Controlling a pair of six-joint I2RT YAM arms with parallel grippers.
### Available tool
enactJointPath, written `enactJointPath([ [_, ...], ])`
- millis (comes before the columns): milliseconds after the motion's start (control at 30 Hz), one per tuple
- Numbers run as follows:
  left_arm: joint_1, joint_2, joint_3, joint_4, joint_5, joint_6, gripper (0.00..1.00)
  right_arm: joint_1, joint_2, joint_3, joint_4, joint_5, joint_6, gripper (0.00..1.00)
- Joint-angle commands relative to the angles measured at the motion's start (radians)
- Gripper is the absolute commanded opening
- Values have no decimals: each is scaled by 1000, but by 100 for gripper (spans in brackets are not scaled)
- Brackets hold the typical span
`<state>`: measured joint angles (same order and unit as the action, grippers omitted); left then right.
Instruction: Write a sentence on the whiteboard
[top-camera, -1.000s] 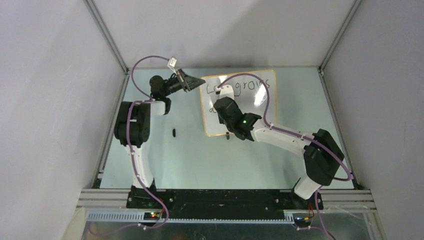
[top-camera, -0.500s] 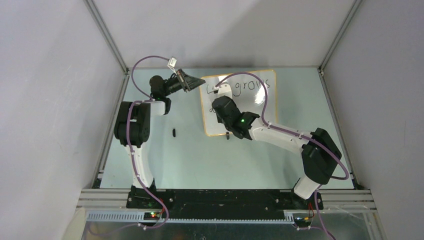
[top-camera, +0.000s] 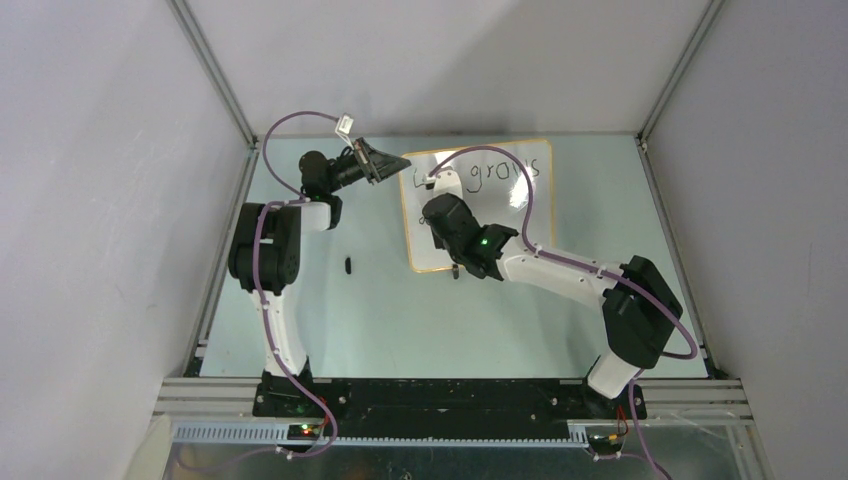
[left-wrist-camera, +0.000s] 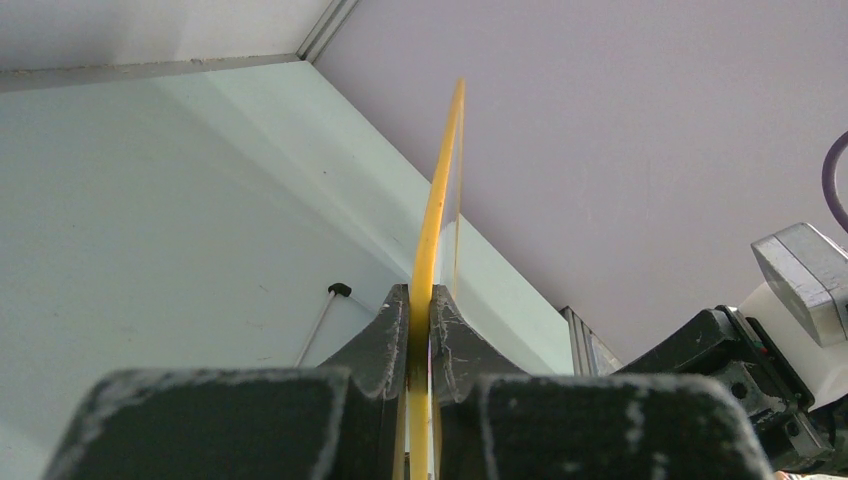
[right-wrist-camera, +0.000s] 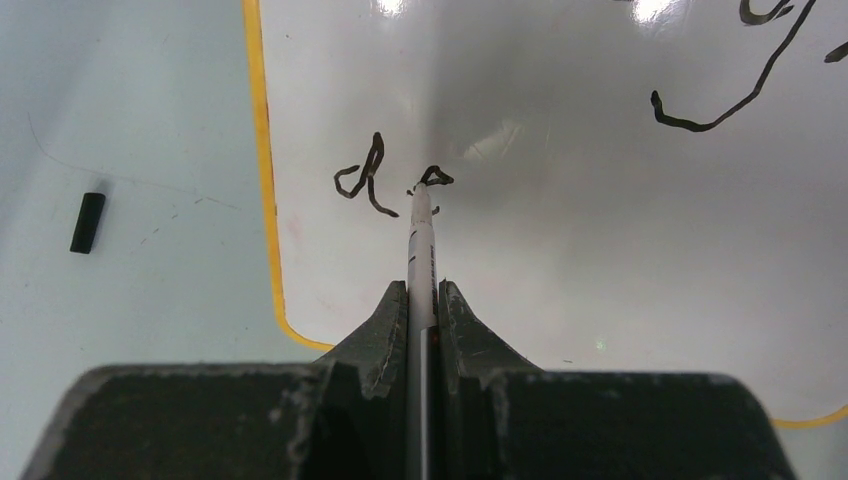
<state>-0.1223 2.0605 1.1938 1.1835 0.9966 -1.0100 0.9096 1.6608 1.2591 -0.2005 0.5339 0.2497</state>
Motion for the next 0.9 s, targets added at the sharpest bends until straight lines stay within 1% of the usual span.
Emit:
enactJointPath([
  [0,-19,-51,-4,10,17,28,0,6,12,38,-17,-4,2,0],
  [533,-19,-51,-5,7,18,30,0,9,2,38,-64,24,17,0],
  [867,-18,-52,-3,7,18,30,0,-15,2,39,-36,43,8,0],
])
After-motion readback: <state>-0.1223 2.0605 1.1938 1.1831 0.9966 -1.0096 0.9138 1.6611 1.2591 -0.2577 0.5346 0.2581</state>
